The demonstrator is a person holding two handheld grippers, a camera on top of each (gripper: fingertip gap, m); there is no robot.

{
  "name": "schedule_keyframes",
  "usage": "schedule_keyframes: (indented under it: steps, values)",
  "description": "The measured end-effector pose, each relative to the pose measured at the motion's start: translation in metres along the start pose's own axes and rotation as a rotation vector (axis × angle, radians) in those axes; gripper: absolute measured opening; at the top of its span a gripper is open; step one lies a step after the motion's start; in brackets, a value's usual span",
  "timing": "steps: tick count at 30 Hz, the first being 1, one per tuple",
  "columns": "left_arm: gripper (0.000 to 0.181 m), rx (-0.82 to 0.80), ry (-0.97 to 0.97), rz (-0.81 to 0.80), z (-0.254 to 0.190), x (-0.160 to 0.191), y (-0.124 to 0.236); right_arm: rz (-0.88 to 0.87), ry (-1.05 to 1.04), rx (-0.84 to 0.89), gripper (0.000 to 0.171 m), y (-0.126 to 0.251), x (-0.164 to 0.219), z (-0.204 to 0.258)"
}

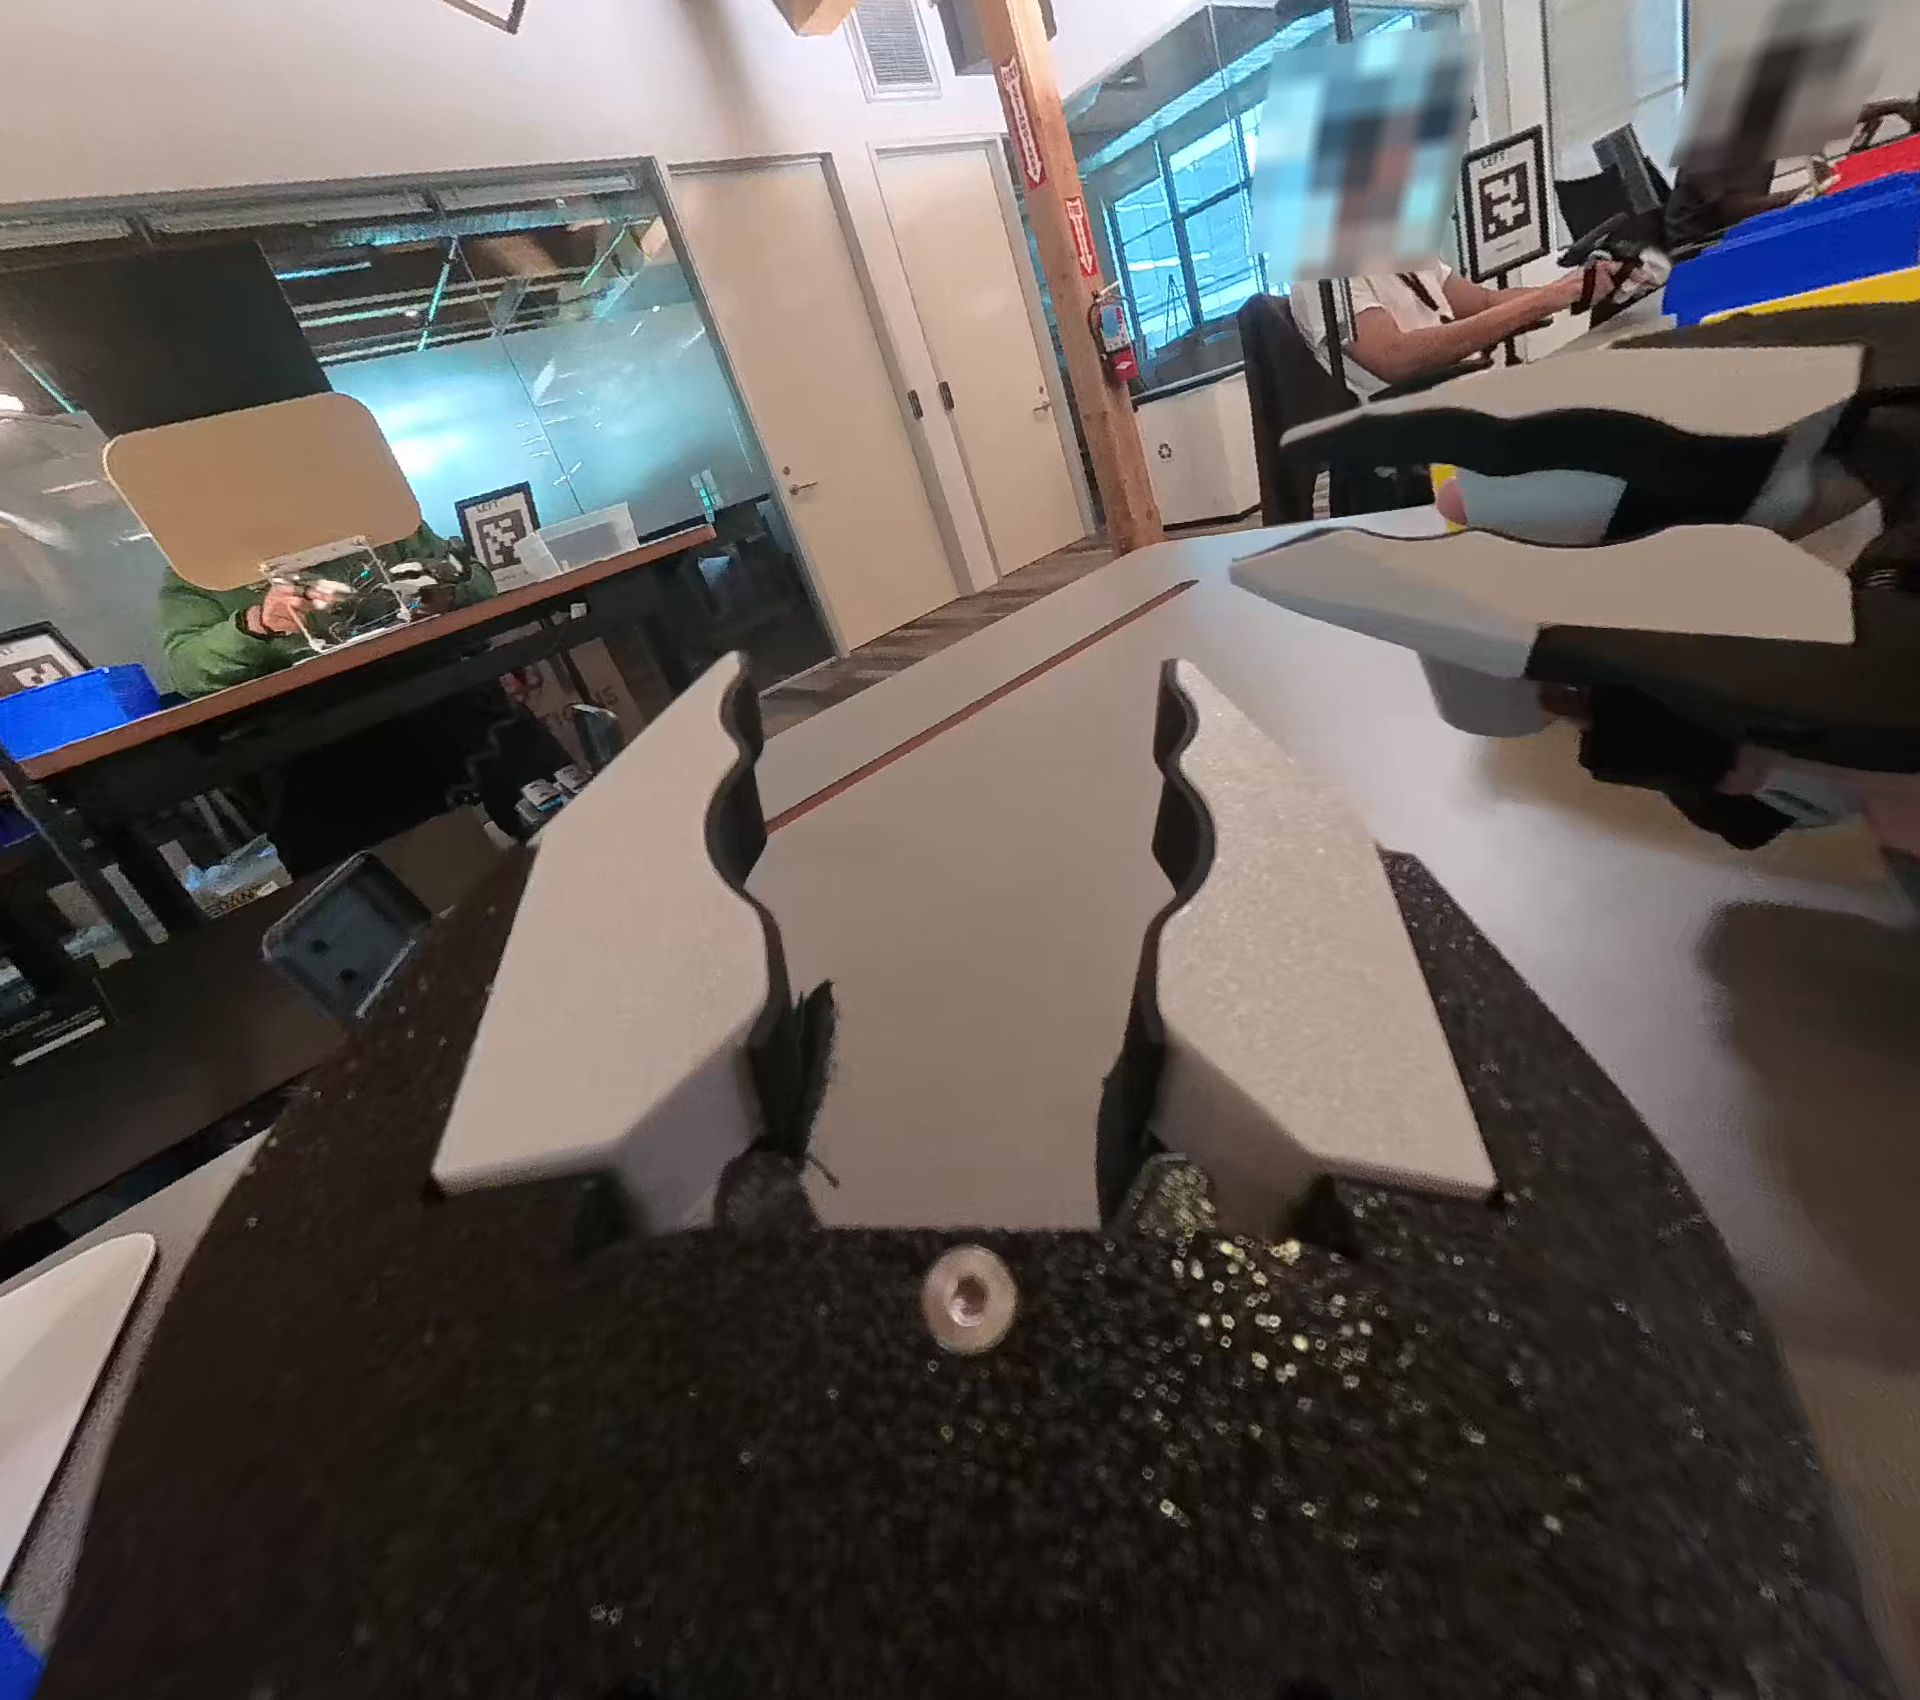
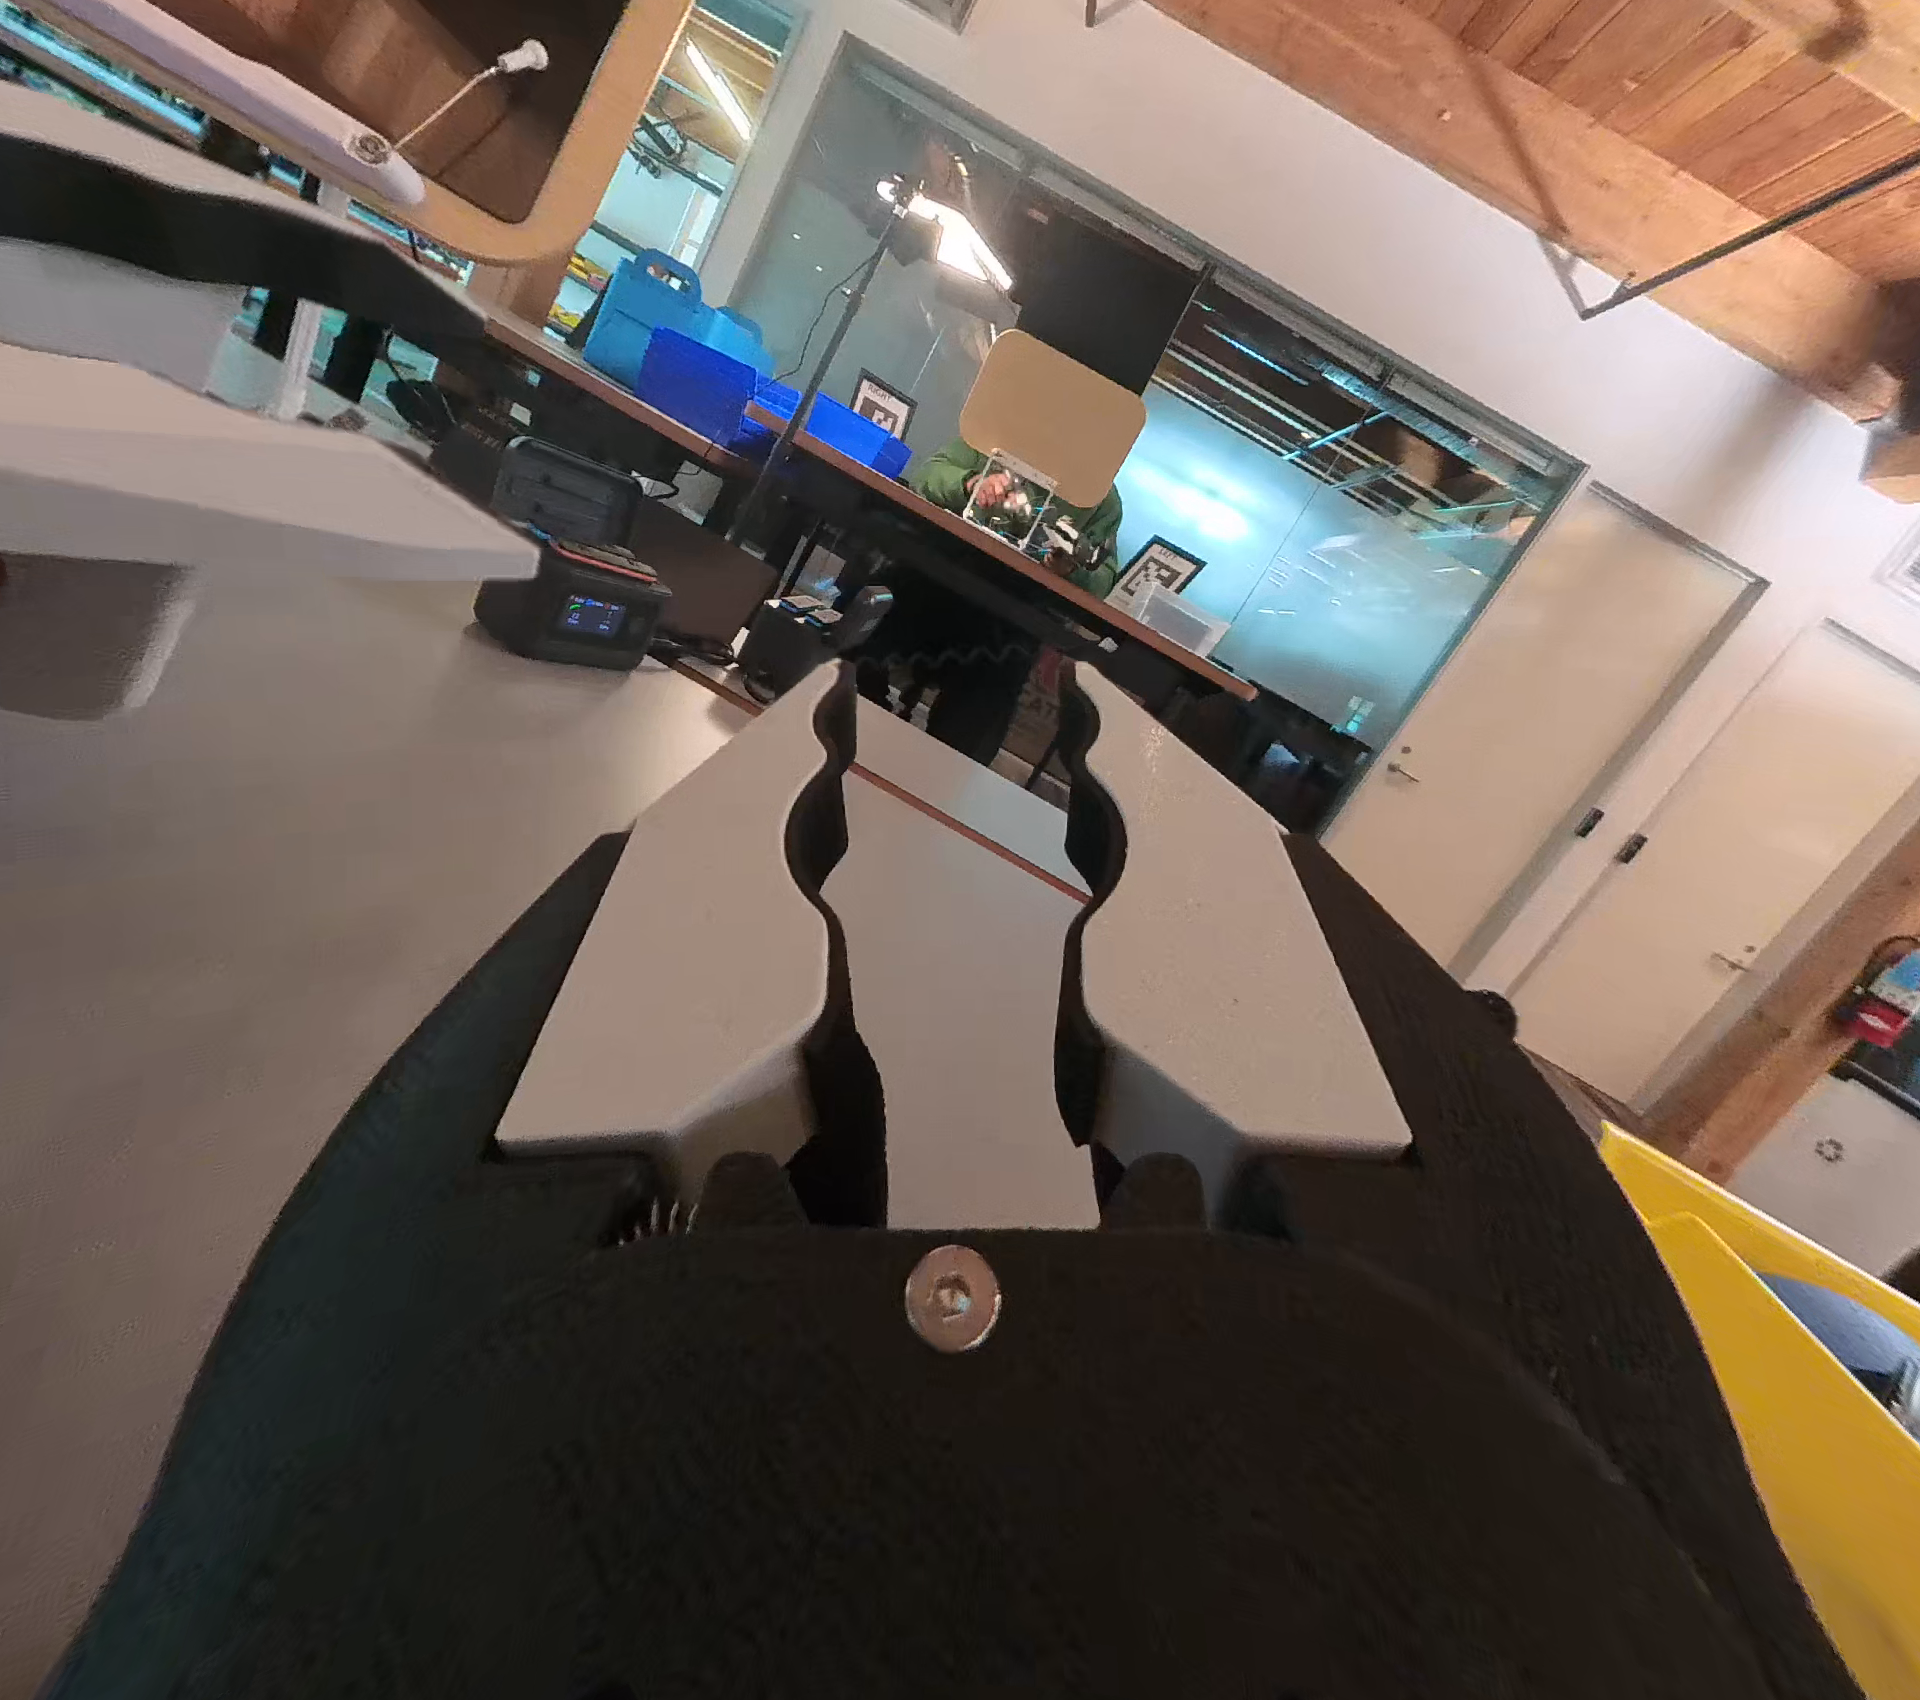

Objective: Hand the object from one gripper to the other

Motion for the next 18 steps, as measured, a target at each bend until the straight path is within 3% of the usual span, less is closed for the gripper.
schedule_keyframes:
  steps: [18]
  values:
    - [0.076,0.11,0.119,-0.043,-0.008,-0.002,-0.008,0.2,0.113,0.124,0.028,-0.013,0.025,-0.007]
Point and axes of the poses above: each gripper's, where its closed fingertips meet, y back along the fingers, x out of its underside, z = x × y across the jaws, the point moved 7 cm from there along y, back along the fingers, and after that the axes turned 2 degrees about -z, right-handed, at the moved point
